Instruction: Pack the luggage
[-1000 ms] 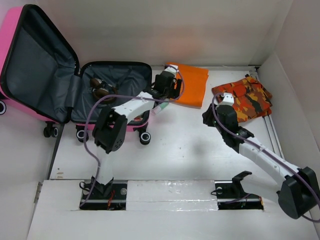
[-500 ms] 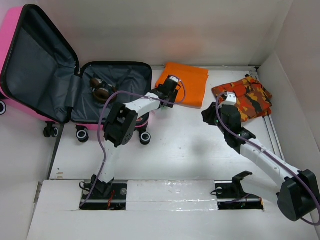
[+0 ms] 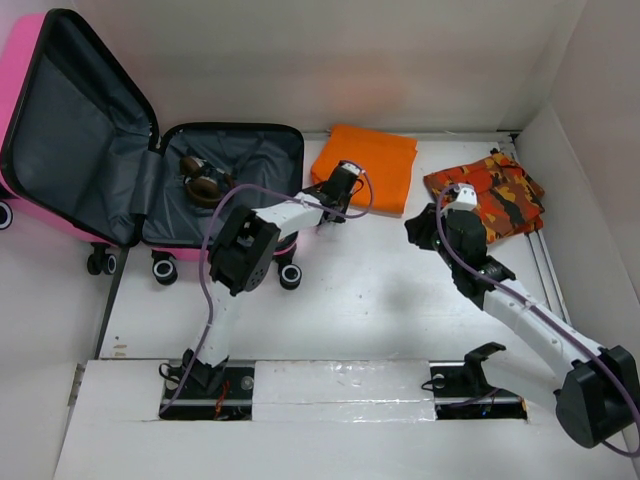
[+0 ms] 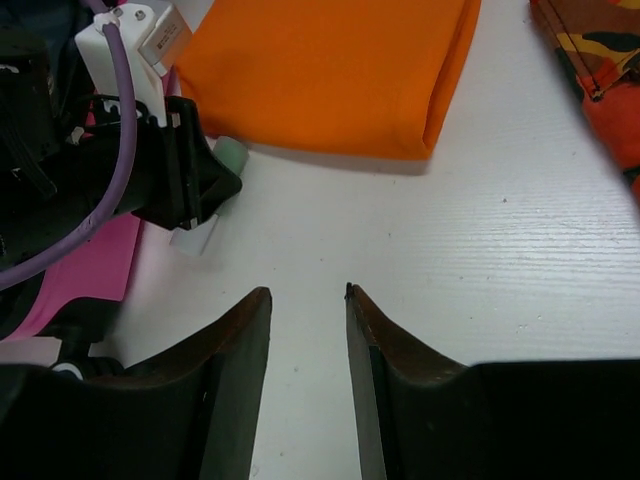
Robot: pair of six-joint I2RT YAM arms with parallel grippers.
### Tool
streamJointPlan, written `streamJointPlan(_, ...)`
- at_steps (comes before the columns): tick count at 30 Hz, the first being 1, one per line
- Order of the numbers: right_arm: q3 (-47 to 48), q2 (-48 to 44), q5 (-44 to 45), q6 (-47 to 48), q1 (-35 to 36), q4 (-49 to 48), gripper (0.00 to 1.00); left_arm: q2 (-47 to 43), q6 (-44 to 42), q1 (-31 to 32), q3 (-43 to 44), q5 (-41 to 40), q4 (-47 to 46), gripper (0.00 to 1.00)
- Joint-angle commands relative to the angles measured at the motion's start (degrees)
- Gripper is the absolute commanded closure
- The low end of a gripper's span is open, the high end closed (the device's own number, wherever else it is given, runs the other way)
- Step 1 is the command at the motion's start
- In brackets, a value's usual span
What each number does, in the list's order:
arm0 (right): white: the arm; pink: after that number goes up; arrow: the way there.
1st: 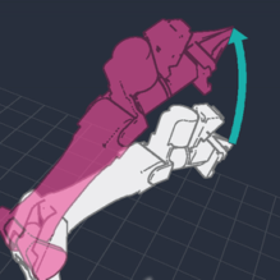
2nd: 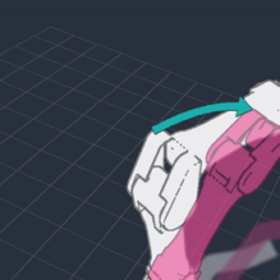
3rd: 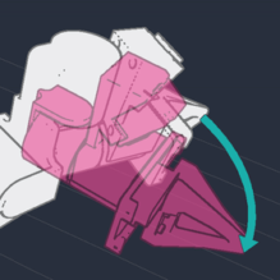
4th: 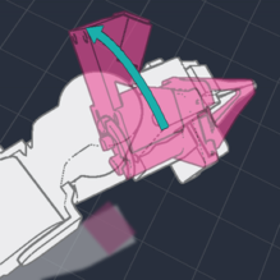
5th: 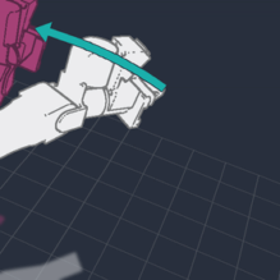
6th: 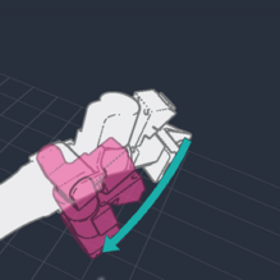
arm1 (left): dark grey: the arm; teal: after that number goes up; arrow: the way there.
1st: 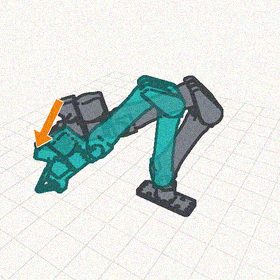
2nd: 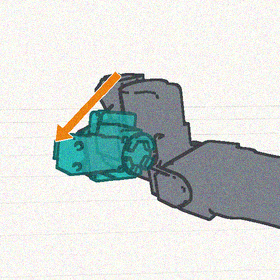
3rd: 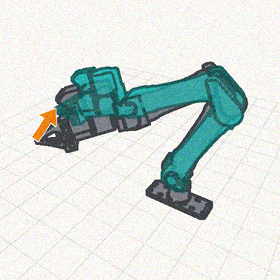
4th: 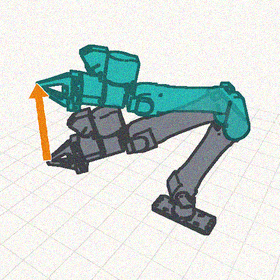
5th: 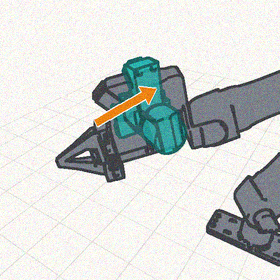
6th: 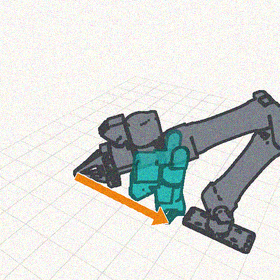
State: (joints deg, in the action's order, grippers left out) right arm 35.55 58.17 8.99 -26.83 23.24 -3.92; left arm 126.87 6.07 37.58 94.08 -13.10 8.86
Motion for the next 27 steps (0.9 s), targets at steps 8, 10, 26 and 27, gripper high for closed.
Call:
streamJointPlan(8,-0.7,-1.4,-0.9,-0.3,-0.3,-3.2,0.57,-14.9,5.4,2.3,-2.5,7.4,-0.6,1.0)
streamJointPlan(10,-0.7,-1.4,-0.9,-0.3,-0.3,-3.2,0.57,-18.0,6.4,1.6,-2.0,7.4,-1.1,1.0)
streamJointPlan(26,-0.7,-2.4,-2.7,-0.3,-0.3,-3.2,0.57,-19.1,20.2,-22.8,-4.1,-2.4,0.4,0.77)
streamJointPlan(27,-0.7,-2.4,-2.7,-0.3,-0.3,-3.2,0.57,-17.6,20.2,-22.8,-3.3,-2.9,1.1,0.77)
